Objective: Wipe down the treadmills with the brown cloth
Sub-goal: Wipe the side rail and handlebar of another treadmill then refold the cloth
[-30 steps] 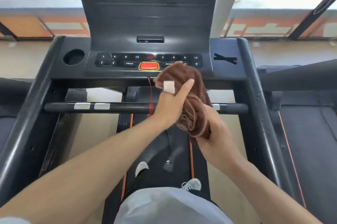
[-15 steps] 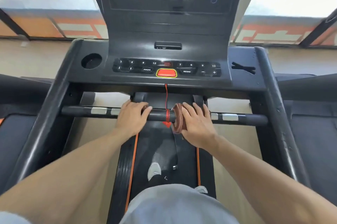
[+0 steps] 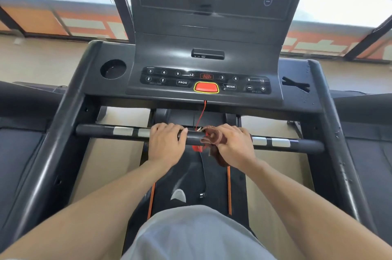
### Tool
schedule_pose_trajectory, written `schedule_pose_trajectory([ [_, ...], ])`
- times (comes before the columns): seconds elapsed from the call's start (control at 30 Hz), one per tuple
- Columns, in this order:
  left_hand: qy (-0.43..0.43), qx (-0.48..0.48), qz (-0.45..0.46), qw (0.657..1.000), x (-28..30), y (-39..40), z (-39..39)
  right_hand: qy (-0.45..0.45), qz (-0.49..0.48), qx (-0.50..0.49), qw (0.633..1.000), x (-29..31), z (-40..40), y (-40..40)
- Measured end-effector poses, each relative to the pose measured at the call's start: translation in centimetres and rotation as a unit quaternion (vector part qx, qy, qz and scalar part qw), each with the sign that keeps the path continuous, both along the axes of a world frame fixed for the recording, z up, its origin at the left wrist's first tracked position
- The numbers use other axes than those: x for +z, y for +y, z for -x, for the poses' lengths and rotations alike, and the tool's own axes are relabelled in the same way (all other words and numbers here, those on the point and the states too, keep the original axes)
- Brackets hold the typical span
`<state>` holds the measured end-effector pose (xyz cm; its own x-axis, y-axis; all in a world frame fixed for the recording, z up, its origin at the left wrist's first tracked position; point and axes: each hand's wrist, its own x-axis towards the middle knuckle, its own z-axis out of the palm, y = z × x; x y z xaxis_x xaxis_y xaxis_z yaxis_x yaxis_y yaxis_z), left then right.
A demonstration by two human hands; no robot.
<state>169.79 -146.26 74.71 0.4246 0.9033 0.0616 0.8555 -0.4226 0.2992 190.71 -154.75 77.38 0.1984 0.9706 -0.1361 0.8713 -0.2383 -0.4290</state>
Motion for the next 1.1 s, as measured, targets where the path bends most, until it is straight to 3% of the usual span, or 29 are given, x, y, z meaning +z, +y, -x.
schedule_pose_trajectory([
  [0.17, 0.023, -0.006, -0.015, 1.000, 0.3, -0.2, -0.1, 0.056, -0.057, -0.145, 0.986, -0.1, 2.0, 0.3],
  [0.27, 0.059, -0.004, 0.010, 0.998, 0.7, 0.0, -0.4, 0.108, -0.009, -0.205, 0.973, 1.0, 2.2, 1.7],
  [0.43, 0.081, 0.010, 0.036, 0.996, 0.8, 0.5, -1.0, -0.025, 0.089, -0.036, 0.995, 0.7, 1.9, 2.4],
  [0.53, 0.086, -0.003, 0.038, 0.996, 0.6, 0.5, -0.8, -0.023, 0.125, 0.028, 0.991, 0.8, 1.1, 2.5],
  [0.67, 0.082, -0.007, 0.034, 0.996, 0.5, 0.4, -0.5, -0.015, 0.079, 0.048, 0.996, 0.8, 0.7, 1.9],
  [0.9, 0.077, -0.013, 0.044, 0.996, 0.9, 0.4, -0.5, 0.177, 0.062, -0.136, 0.973, 1.5, 0.8, 2.8],
  [1.0, 0.083, -0.015, 0.056, 0.995, 1.0, 0.5, -0.6, 0.390, -0.018, -0.201, 0.898, 4.2, -0.3, 2.1],
  [1.1, 0.101, -0.019, 0.072, 0.992, 1.3, 0.6, -0.8, 0.414, -0.098, -0.246, 0.871, 7.5, -3.0, 0.5],
])
